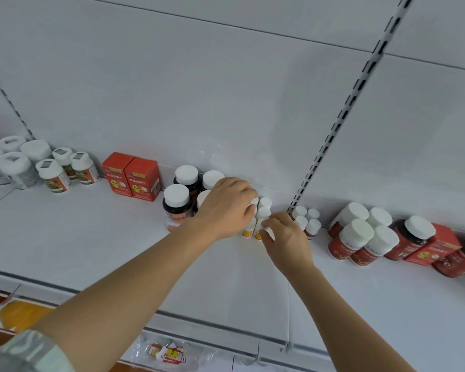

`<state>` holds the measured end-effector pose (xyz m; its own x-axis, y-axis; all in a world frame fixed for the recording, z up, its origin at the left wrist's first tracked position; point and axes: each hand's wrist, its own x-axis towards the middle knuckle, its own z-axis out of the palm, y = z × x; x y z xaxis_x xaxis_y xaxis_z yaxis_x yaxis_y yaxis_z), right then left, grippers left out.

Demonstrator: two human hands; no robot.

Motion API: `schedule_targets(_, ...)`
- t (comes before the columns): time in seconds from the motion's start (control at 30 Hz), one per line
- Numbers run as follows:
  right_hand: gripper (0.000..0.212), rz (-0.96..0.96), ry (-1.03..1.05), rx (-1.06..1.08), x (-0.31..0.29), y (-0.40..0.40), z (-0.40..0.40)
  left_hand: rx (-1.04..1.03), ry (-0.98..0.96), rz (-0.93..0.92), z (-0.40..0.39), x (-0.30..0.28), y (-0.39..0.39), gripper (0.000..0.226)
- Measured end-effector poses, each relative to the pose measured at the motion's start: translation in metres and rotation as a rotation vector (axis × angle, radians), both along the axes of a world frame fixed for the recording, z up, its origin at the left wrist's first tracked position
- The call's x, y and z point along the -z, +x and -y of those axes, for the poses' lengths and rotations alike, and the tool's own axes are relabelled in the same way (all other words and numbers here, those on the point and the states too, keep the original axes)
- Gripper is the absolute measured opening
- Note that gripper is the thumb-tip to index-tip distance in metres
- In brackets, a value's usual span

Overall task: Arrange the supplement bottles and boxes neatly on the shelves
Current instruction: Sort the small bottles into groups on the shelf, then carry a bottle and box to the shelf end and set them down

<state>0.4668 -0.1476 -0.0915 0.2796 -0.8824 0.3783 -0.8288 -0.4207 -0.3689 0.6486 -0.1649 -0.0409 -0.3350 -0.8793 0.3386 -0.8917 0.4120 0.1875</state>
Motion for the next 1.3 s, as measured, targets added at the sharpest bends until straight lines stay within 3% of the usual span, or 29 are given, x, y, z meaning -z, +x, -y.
schedule_targets(0.37, 0.019, -0.218, -0.256, 0.117, -0.022, -0.074, -0.043, 0.108, -0.116, -0.097, -0.004, -0.003, -0.08, 0.03)
schedule_targets(0.7, 0.024, -0.231, -0.244, 0.309, -0.029, -0.206, -0.096, 0.212, -0.163, -0.125, -0.039, -0.014, -0.21, 0.03)
schedule_targets(0.97, 0.031, -0.258, -0.153, 0.349, -0.031, -0.334, -0.132, 0.184, -0.142, -0.141, -0.069, -0.013, -0.327, 0.025)
schedule_targets(1.3, 0.033, -0.224, -0.102, 0.281, -0.035, -0.386, -0.098, -0.002, -0.085, -0.032, -0.051, -0.013, -0.359, 0.03)
